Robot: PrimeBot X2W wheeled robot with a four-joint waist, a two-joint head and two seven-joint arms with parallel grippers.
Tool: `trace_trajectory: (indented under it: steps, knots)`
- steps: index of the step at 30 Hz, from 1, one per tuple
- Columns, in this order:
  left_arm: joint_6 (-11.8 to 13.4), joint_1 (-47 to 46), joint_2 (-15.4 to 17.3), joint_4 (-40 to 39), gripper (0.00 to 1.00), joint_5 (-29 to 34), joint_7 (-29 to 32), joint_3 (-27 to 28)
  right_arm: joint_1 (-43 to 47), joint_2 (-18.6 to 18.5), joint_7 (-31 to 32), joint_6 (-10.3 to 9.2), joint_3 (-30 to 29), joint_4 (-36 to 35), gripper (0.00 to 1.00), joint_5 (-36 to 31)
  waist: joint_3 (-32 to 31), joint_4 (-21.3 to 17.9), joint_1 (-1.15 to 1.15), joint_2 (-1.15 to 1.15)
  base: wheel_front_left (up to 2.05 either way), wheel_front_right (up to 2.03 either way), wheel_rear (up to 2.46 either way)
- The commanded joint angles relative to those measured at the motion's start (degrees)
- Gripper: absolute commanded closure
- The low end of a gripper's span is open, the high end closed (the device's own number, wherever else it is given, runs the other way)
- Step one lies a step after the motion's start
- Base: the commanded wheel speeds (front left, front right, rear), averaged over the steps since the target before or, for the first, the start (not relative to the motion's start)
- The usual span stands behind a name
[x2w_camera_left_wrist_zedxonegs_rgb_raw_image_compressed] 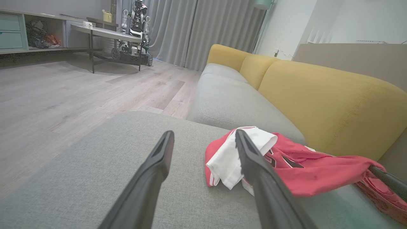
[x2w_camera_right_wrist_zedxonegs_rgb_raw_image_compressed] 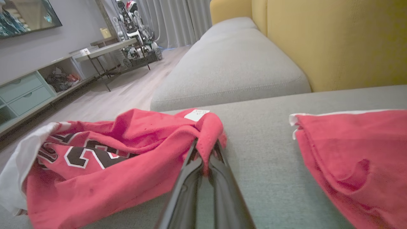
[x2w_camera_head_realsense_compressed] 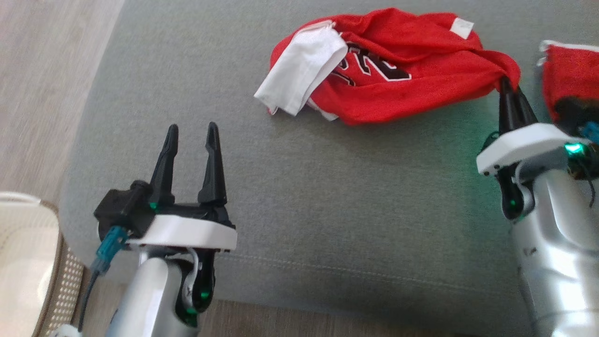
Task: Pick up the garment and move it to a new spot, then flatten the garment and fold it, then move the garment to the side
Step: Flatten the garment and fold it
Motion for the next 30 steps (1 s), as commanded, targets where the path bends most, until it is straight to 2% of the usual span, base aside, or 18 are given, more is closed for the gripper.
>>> trace_trajectory:
  steps: [1, 4, 10, 12, 15, 16, 17, 22, 30]
  knots:
    - [-0.11, -0.59, 0.45, -1.64, 0.00, 0.15, -0.29, 2.39, 1.16, 0.31, -0.52, -0.01, 0.74, -3.02, 1.00, -0.40, -1.79, -1.71, 0.00, 0.00, 0.00, 0.00, 0.00]
    - [-0.34, 0.66, 0.45, -1.52, 0.00, 0.21, -0.29, 2.96, 6.60, 0.89, 2.03, -0.01, -2.78, -10.64, 1.00, -1.65, -3.76, -3.43, 0.00, 0.00, 0.00, 0.00, 0.00]
    - [-0.37, 1.58, 0.44, -1.46, 0.00, -0.03, -0.29, 2.77, 15.86, 2.58, 10.12, -0.01, -11.40, -22.72, 1.00, -4.92, -5.24, -4.46, 0.00, 0.00, 0.00, 0.00, 0.00]
    - [-0.37, 1.82, 0.44, -1.37, 0.00, -0.06, -0.29, 2.81, 18.47, 2.83, 13.30, -0.01, -12.20, -24.89, 1.00, -3.88, -5.53, -4.66, 0.00, 0.00, 0.00, 0.00, 0.00]
    - [-0.57, 1.88, 0.44, -1.15, 0.00, -0.18, -0.29, 2.67, 21.50, 2.89, 16.64, -0.01, -11.77, -24.33, 1.00, -0.90, -5.77, -4.61, 0.00, 0.00, 0.00, 0.00, 0.00]
    - [-0.65, 1.89, 0.44, -1.00, 0.00, -0.21, -0.29, 2.58, 22.18, 2.90, 17.06, -0.01, -11.64, -23.75, 0.15, -0.76, -5.94, -4.54, 0.00, 0.00, 0.00, 0.00, 0.00]
    - [-0.72, 1.91, 0.44, -0.88, 0.00, -0.24, -0.29, 2.51, 22.56, 2.90, 17.22, -0.01, -11.60, -23.11, 0.00, -0.41, -6.08, -4.48, 0.00, 0.00, 0.00, 0.00, 0.00]
    - [-1.16, 2.12, 0.44, -0.49, 0.00, -0.15, -0.29, 2.53, 22.76, 2.92, 14.77, -0.01, -7.92, -22.86, 0.00, -0.48, -6.74, -4.10, 0.00, 0.00, 0.00, 0.00, 0.00]
    - [-1.45, 2.84, 0.44, -0.65, 0.00, 0.36, -0.29, 2.95, 22.83, 2.92, 5.90, -0.01, 5.46, -31.13, 0.00, 2.77, -8.29, -3.68, 0.00, 0.00, 0.00, 0.00, 0.00]
